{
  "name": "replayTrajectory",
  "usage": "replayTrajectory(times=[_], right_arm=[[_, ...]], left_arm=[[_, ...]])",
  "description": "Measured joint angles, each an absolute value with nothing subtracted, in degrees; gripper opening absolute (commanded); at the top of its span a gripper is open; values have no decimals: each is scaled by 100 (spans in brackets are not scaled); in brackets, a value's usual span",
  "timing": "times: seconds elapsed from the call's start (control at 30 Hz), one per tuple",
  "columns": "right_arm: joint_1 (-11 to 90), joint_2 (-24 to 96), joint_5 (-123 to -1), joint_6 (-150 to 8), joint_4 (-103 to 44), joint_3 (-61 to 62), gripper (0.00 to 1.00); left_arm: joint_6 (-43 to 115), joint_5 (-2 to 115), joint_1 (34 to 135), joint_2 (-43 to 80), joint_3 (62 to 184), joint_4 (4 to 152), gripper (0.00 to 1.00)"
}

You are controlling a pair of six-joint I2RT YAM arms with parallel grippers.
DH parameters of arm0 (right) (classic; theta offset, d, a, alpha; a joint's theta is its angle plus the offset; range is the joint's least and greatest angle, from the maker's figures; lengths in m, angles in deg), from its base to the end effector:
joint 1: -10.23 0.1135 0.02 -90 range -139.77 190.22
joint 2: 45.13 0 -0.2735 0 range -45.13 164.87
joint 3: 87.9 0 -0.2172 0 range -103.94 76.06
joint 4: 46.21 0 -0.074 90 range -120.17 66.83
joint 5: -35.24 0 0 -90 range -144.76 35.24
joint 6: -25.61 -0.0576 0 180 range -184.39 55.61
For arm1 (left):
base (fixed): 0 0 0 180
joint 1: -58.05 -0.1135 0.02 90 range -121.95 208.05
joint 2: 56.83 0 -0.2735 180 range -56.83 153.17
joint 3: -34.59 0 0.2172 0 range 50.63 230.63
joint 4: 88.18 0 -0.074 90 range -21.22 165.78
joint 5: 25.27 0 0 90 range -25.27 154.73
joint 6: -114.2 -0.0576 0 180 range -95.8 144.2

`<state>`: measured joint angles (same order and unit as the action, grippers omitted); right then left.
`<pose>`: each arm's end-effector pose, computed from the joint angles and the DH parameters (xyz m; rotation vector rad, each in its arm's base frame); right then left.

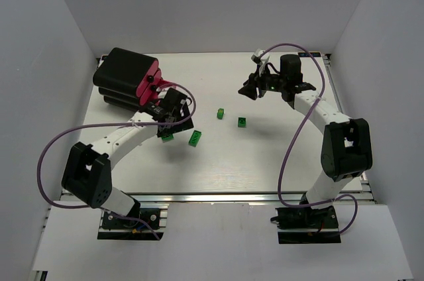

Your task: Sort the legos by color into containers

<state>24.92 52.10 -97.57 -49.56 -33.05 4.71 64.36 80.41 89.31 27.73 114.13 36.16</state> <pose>0.3532 0.1331 0.3023 -0.9436 1.6811 0.7300 0.2422 -0.1288 0.2539 -0.2916 2.5540 -0.1050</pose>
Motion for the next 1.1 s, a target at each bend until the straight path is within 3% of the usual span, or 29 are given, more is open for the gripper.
replayTrajectory(times=[0.53,0.63,0.77,0.8,0.9,1.1], right_arm=[[2571,5210,-9676,-4960,-3195,471,51],[2571,5210,-9667,-4962,-3150,471,51],[2571,5210,-9650,-4975,-3145,471,51],[2571,5210,-9650,-4978,-3141,471,51],[2571,5210,-9643,-4973,-3110,471,51],[2571,5210,-9604,-4947,-3018,471,51]], left_arm=[[6836,9034,8610,3736,10882,3750,96],[6772,9182,8512,3944,10874,3837,89],[6643,9209,8435,4051,10860,4067,67],[6619,9211,8424,4058,10858,4108,57],[6528,9220,8407,4069,10865,4211,44],[6254,9285,8437,3988,10943,4292,37]])
